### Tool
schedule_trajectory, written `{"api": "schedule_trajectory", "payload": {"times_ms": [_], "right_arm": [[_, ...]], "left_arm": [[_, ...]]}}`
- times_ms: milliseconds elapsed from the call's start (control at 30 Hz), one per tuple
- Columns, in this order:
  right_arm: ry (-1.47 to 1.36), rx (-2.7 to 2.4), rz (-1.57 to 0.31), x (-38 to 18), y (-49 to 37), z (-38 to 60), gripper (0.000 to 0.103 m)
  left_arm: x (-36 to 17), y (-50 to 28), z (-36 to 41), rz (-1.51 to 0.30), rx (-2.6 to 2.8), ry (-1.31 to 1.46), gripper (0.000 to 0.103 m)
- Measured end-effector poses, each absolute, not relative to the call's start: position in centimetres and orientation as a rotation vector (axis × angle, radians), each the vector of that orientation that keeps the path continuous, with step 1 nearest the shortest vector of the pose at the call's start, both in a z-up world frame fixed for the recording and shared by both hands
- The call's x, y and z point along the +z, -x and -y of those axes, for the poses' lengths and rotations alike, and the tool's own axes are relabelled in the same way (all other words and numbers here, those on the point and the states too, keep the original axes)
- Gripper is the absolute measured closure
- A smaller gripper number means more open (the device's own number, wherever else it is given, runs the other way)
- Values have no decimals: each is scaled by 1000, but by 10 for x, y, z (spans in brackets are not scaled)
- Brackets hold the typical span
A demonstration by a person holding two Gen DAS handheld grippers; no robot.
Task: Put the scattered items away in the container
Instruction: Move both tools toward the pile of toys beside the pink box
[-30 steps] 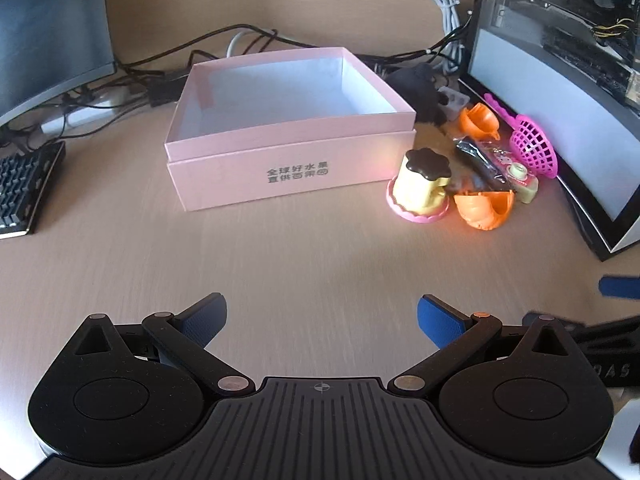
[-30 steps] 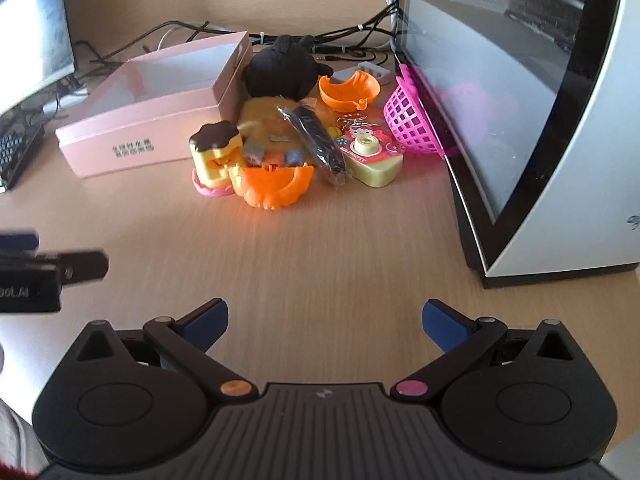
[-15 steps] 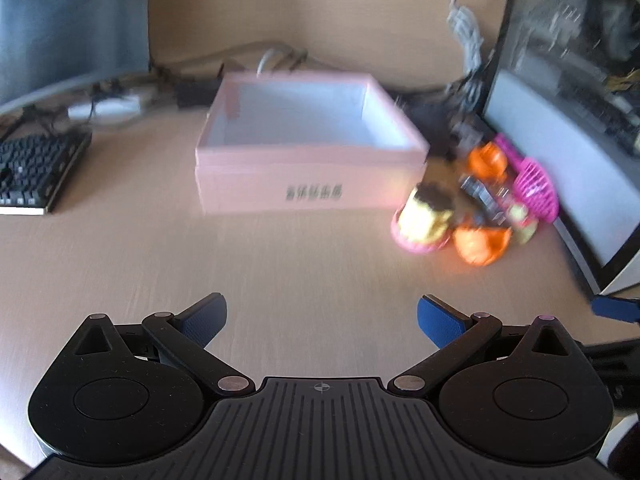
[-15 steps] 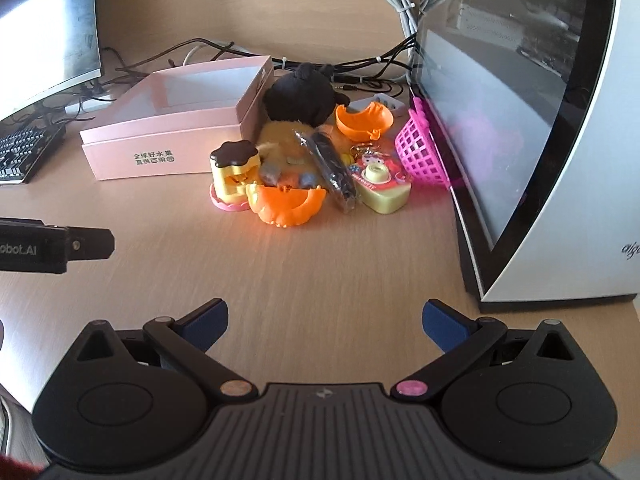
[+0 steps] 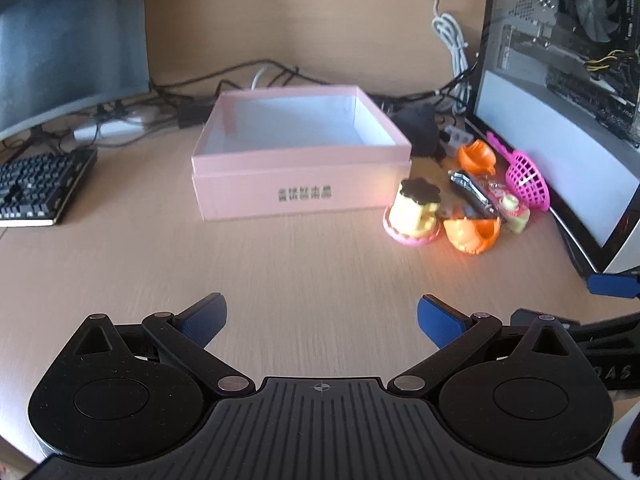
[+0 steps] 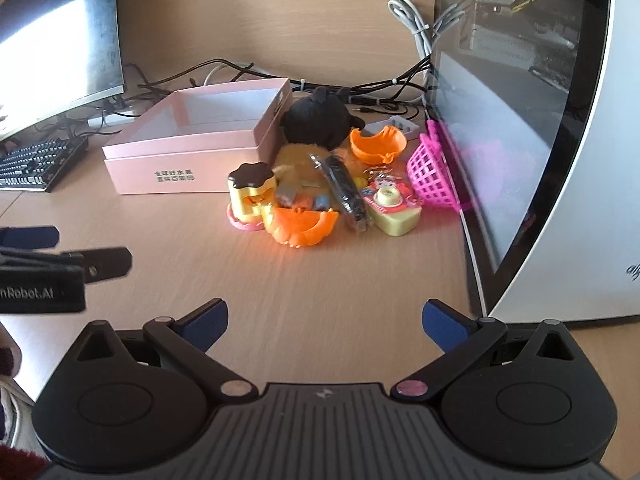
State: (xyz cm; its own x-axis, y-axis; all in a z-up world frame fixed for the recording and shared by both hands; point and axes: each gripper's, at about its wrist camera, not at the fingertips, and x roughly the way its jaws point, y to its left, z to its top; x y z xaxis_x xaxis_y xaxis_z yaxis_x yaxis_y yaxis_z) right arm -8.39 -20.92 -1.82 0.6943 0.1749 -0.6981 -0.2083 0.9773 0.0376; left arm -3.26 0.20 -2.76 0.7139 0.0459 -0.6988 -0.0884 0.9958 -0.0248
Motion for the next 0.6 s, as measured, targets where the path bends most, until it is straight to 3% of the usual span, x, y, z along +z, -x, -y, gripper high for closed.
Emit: {"api": "schedule_trajectory", "payload": {"times_ms": [600], "right_arm": [[21, 143, -770, -2, 79, 214, 0]], "left_arm": [[1, 18, 4, -777, 42, -27, 0]]}}
